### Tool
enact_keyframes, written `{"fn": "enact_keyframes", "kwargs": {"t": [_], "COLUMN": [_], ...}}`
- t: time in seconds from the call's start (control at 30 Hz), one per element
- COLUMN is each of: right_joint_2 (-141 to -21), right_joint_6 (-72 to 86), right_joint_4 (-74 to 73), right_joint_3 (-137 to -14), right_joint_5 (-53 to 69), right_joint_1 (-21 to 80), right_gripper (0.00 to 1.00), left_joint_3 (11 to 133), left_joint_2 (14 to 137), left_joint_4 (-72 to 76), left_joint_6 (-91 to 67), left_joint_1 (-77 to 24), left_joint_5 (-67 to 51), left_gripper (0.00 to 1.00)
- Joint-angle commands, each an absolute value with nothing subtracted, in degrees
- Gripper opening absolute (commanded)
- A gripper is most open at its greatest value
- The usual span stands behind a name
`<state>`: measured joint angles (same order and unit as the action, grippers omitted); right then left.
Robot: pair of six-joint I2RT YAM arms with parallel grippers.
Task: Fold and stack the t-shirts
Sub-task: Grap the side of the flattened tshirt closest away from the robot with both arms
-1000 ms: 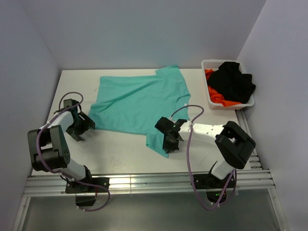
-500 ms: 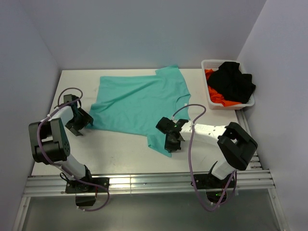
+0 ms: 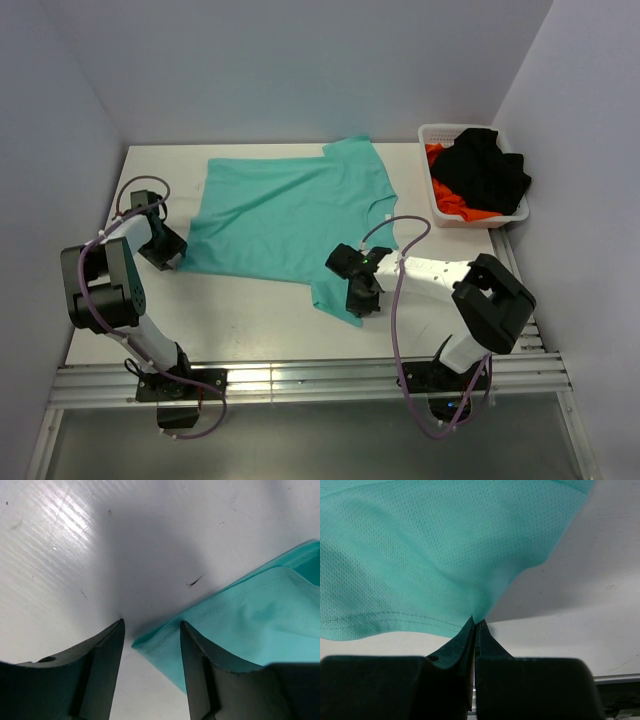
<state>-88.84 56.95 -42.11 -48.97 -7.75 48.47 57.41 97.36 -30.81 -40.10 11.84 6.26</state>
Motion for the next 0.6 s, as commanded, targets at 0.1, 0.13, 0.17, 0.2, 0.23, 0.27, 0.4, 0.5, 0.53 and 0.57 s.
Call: {"fn": "enact_keyframes", "kwargs": {"t": [0.1,0.13,0.17,0.2,0.23,0.27,0.4,0.5,0.53,0.57], "right_joint_2": [-88.06,-88.24,-88.59,-88.85,-89.03,-89.03,-89.47,-89.65,-89.56,-89.56], "right_joint_6": [56.87,56.87,56.78,56.78,56.78,56.69,56.86,56.95,56.95,57.13], "right_joint_4": [-43.33,-43.16,-43.15,-43.07,-43.07,-43.07,-43.07,-42.98,-42.80,-42.89], "right_joint_3": [-50.98,-51.15,-51.33,-51.59,-51.68,-51.68,-52.03,-51.94,-51.94,-51.77], "right_joint_5": [-9.76,-9.76,-9.58,-9.58,-9.58,-9.67,-9.76,-9.76,-9.58,-9.58], "right_joint_1": [47.99,47.90,47.90,47.90,47.99,47.90,47.90,47.99,47.90,47.90], "right_gripper": [0.00,0.00,0.00,0.00,0.00,0.00,0.00,0.00,0.00,0.00], "left_joint_3": [54.23,53.88,53.53,53.26,52.48,52.04,49.75,48.87,48.61,48.43], "left_joint_2": [100.99,100.55,99.50,98.88,98.18,96.87,94.75,94.31,94.22,94.22], "left_joint_4": [-25.84,-26.10,-26.28,-26.45,-26.46,-26.63,-26.63,-26.72,-26.72,-26.72], "left_joint_6": [-40.70,-40.61,-40.43,-40.26,-40.25,-39.99,-39.55,-39.20,-39.20,-39.11], "left_joint_1": [11.69,11.69,11.78,11.69,11.78,11.69,11.60,11.60,11.69,11.69], "left_joint_5": [1.15,0.62,0.53,0.53,0.53,0.53,-1.05,-1.49,-1.49,-1.67], "left_gripper": [0.51,0.52,0.52,0.53,0.54,0.55,0.55,0.54,0.53,0.53]}}
